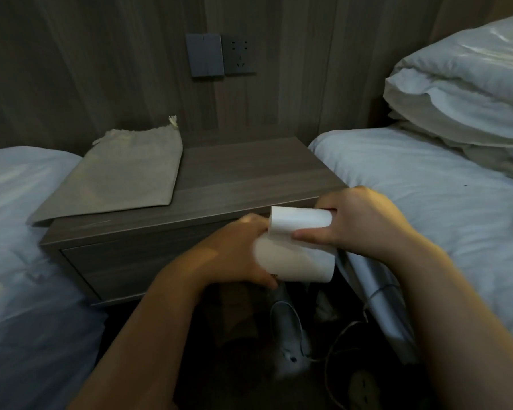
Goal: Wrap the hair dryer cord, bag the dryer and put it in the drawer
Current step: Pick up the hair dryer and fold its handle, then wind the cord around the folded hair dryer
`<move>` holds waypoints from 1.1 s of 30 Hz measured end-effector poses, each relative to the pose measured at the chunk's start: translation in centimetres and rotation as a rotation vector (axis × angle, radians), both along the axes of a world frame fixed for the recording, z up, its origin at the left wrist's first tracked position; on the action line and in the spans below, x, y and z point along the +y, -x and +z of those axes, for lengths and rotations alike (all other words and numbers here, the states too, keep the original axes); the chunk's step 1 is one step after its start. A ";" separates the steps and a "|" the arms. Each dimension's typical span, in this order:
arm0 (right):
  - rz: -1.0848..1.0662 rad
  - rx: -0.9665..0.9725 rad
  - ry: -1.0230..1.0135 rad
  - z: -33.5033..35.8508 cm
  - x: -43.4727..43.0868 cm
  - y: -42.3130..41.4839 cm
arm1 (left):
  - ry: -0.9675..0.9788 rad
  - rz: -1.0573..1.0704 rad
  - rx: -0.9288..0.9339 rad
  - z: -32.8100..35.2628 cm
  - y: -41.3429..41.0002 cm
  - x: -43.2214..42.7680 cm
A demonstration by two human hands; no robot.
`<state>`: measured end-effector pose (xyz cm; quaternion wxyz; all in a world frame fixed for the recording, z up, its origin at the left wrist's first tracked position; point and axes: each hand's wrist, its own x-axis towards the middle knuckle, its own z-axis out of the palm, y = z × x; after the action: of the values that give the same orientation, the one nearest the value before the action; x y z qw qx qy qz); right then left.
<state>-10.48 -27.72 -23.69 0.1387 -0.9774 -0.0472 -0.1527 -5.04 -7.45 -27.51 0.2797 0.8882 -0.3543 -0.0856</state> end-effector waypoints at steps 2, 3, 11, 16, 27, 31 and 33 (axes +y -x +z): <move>0.007 0.005 -0.015 0.0 0.2 0.1 | -0.024 -0.013 -0.024 0.2 -0.1 0.3; 0.003 0.010 -0.032 0.0 0.2 0.0 | -0.011 -0.006 -0.034 0.3 0.0 0.4; -0.131 -0.215 -0.426 -0.6 -1.9 -1.2 | 0.410 0.102 0.255 0.4 0.0 1.2; -0.096 -0.212 -0.715 -0.6 -3.3 -1.3 | 0.737 0.208 0.584 0.1 -0.7 1.7; -0.133 -0.321 -0.686 -2.9 -1.0 -3.4 | 1.004 0.336 1.021 0.6 0.1 0.3; -0.181 -0.248 -0.410 -4.1 -0.1 -3.5 | 1.077 0.345 1.107 0.7 0.6 -0.9; -0.212 -0.160 -0.302 -4.4 0.6 -3.2 | 1.119 0.354 1.097 0.7 0.7 -1.3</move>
<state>-7.28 -27.17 -28.04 0.2628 -0.9297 0.0685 -0.2489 -5.77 -8.76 -26.79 0.8271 0.4907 -0.0104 -0.2740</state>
